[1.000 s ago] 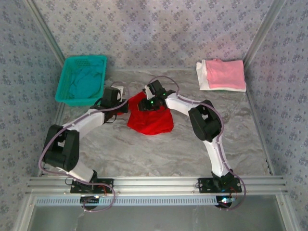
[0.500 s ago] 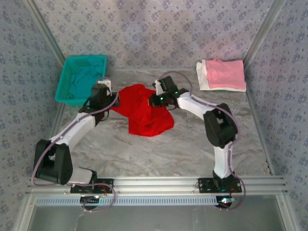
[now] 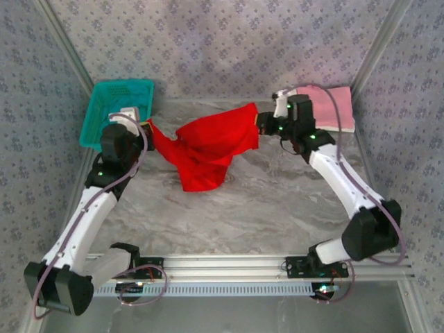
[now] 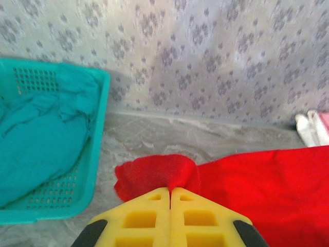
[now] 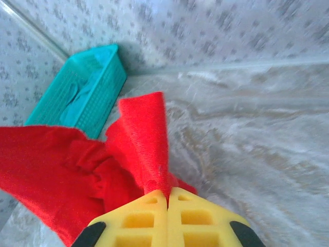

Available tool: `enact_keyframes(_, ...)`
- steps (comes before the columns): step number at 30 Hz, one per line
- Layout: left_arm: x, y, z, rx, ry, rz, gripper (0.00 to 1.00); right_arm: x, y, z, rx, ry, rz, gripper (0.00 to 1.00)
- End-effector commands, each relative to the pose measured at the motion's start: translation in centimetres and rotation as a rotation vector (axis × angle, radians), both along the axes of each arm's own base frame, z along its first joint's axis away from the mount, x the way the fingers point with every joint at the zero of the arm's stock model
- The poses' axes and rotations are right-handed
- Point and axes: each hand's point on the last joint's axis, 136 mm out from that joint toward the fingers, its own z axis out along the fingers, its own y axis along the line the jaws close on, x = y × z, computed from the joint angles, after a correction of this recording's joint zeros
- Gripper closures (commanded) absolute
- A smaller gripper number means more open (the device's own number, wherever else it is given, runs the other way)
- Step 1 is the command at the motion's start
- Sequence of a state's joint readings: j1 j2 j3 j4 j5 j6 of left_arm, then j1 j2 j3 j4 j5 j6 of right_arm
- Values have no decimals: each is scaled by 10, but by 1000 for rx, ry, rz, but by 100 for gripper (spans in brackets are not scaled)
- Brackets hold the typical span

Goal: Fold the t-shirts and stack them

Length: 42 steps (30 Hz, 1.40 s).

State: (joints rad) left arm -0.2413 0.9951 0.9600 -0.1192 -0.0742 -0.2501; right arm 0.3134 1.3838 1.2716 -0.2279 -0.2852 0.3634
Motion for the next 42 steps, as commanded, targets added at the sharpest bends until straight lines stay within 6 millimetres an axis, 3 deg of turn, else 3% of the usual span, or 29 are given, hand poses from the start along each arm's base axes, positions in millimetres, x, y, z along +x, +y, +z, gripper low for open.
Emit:
enact_keyframes(1,-23,12,70,17,-161,19,100,-19,-41,44,-32,-120,-98,100)
enact_keyframes(5,-47,17,106,13,-231,15,100,-46,-75,81,-45,-200,-194,100)
enact_keyframes(9,-71,20,135,12,-280,0,100,-69,-106,99,-70,-244,-299,100)
enact_keyframes(17,-123,37,176,56,-414,30,100,-121,-147,134,-67,-347,-462,100)
enact_keyframes(21,-133,46,180,44,-403,69,100,-139,-159,142,-77,-365,-515,100)
enact_keyframes(24,-127,58,168,87,-331,135,100,-144,-186,133,-143,-326,-647,100)
enact_keyframes(27,-111,76,140,181,-268,251,100,-134,-218,106,-228,-243,-783,100)
enact_keyframes(30,-83,94,96,216,-134,365,100,-108,-235,67,-207,-101,-802,100)
enact_keyframes(34,-44,113,29,79,74,410,100,-90,-262,16,-65,67,-850,100)
enact_keyframes(39,-20,117,-15,20,141,428,100,-77,-270,-16,-50,143,-856,100)
enact_keyframes(42,3,100,-40,6,224,333,100,-63,-266,-25,-36,151,-818,100)
